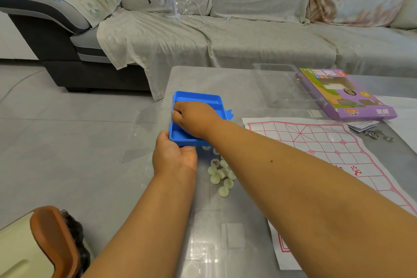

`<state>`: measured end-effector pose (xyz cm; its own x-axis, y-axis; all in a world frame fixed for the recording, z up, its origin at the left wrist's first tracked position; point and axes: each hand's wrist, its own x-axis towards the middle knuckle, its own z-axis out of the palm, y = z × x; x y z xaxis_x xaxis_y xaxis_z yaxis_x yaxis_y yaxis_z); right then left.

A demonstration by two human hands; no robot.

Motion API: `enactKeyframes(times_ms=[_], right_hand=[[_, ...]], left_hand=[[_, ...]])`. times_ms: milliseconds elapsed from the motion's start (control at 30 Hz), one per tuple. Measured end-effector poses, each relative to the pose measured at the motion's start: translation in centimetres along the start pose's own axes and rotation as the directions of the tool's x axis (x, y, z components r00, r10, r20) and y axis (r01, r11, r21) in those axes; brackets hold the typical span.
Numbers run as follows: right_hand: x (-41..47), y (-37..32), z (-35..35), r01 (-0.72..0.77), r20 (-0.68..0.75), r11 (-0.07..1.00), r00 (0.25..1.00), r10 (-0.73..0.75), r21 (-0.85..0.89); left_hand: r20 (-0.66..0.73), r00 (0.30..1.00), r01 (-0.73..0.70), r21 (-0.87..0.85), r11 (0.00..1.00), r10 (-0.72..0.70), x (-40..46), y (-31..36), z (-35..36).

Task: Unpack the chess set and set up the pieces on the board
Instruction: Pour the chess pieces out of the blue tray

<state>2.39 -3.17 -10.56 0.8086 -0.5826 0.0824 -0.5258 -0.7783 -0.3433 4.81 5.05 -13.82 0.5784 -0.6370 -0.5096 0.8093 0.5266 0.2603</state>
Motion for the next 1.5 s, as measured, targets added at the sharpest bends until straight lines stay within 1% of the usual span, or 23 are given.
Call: enactKeyframes(times_ms=[100,233,333,400,433,500,567,600,633,667,733,800,900,967,1133,1233,1267,1300,1333,1367,1400,1433,1500], right_hand=[[0.5,0.1,-0.1,-0.011,0.014,0.995,1.000,0.012,-0.102],[1.0,0.5,-0.8,-0.039,0.052,0.988,0.998,0.047,-0.152],[1.2,1.2,-0.8,-0.098,0.042,0.991,0.994,0.102,-0.087],[1.1,1.2,-0.9,-0.085,-0.033,0.996,0.996,0.084,-0.038],[1.0,1.2,-1.4,-0.081,-0.104,0.997,0.991,0.082,0.015],[0.9,1.7,-2.9,-0.099,-0.300,0.981,0.943,0.146,0.165],[0.7,3.4,-4.4,-0.153,-0.444,0.932,0.846,0.295,0.328],[0.5,4.6,-4.7,-0.198,-0.475,0.901,0.795,0.378,0.385],[0.2,5.8,-4.6,-0.258,-0.472,0.872,0.759,0.449,0.415],[-0.3,6.9,-4.1,-0.319,-0.443,0.849,0.745,0.499,0.421],[-1.2,8.6,-1.8,-0.410,-0.351,0.832,0.768,0.536,0.375],[-2.0,9.2,0.6,-0.452,-0.263,0.856,0.819,0.510,0.253],[-2.3,9.1,2.6,-0.426,-0.192,0.903,0.883,0.429,0.059],[-2.1,9.0,3.1,-0.398,-0.198,0.917,0.898,0.393,0.015],[-1.9,9.5,4.0,-0.325,-0.268,0.931,0.894,0.360,0.166],[-1.6,9.5,3.7,-0.290,-0.194,0.938,0.925,0.325,0.190],[-1.6,9.3,3.4,-0.278,-0.149,0.932,0.937,0.316,0.233],[-1.5,9.2,3.1,-0.282,-0.095,0.899,0.939,0.330,0.336],[-1.7,8.9,2.8,-0.300,-0.030,0.820,0.933,0.359,0.488],[-2.0,8.6,2.5,-0.316,0.025,0.706,0.920,0.390,0.634],[-2.2,8.5,2.2,-0.316,0.049,0.600,0.907,0.418,0.735],[-2.4,8.5,2.0,-0.306,0.056,0.523,0.896,0.440,0.796],[-2.5,8.8,1.7,-0.284,0.068,0.413,0.883,0.465,0.865]], left_hand=[[0.009,1.000,0.006,-0.004,1.000,-0.006,0.0,-0.1,0.1],[0.005,1.000,-0.002,0.004,1.000,0.002,-0.3,-0.3,0.2],[-0.005,1.000,-0.016,0.026,1.000,0.016,-0.2,-0.3,0.2],[0.010,1.000,-0.024,0.019,1.000,0.024,-0.1,-0.3,0.2],[0.016,0.999,-0.033,0.020,0.999,0.032,0.0,-0.3,0.2],[0.011,0.999,-0.053,0.015,0.998,0.053,0.4,0.1,0.2],[-0.009,0.997,-0.074,-0.007,0.997,0.074,1.1,0.9,-0.1],[-0.013,0.996,-0.085,-0.022,0.996,0.085,1.4,1.3,-0.3],[-0.013,0.995,-0.095,-0.033,0.995,0.095,1.8,1.8,-0.5],[-0.015,0.995,-0.104,-0.040,0.994,0.103,2.1,2.2,-0.7],[-0.019,0.993,-0.118,-0.053,0.992,0.117,2.5,2.9,-1.0],[-0.018,0.992,-0.122,-0.047,0.991,0.121,2.8,3.1,-1.2],[-0.033,0.991,-0.127,-0.027,0.992,0.126,2.9,3.0,-1.4],[-0.031,0.991,-0.127,-0.014,0.992,0.127,3.0,3.0,-1.5],[-0.019,0.992,-0.121,0.010,0.993,0.121,3.5,3.2,-1.7],[-0.009,0.994,-0.113,0.004,0.994,0.113,3.5,3.0,-1.7],[-0.007,0.994,-0.110,0.001,0.994,0.110,3.4,2.9,-1.6],[-0.006,0.994,-0.108,-0.001,0.994,0.108,3.3,2.9,-1.6],[-0.008,0.994,-0.108,-0.004,0.994,0.108,3.2,2.9,-1.5],[-0.011,0.994,-0.109,-0.006,0.994,0.109,3.2,2.9,-1.5],[-0.013,0.994,-0.108,-0.005,0.994,0.108,3.2,3.0,-1.5],[-0.014,0.994,-0.106,-0.004,0.994,0.106,3.2,3.0,-1.5],[-0.012,0.995,-0.099,-0.010,0.995,0.099,3.2,3.0,-1.5]])
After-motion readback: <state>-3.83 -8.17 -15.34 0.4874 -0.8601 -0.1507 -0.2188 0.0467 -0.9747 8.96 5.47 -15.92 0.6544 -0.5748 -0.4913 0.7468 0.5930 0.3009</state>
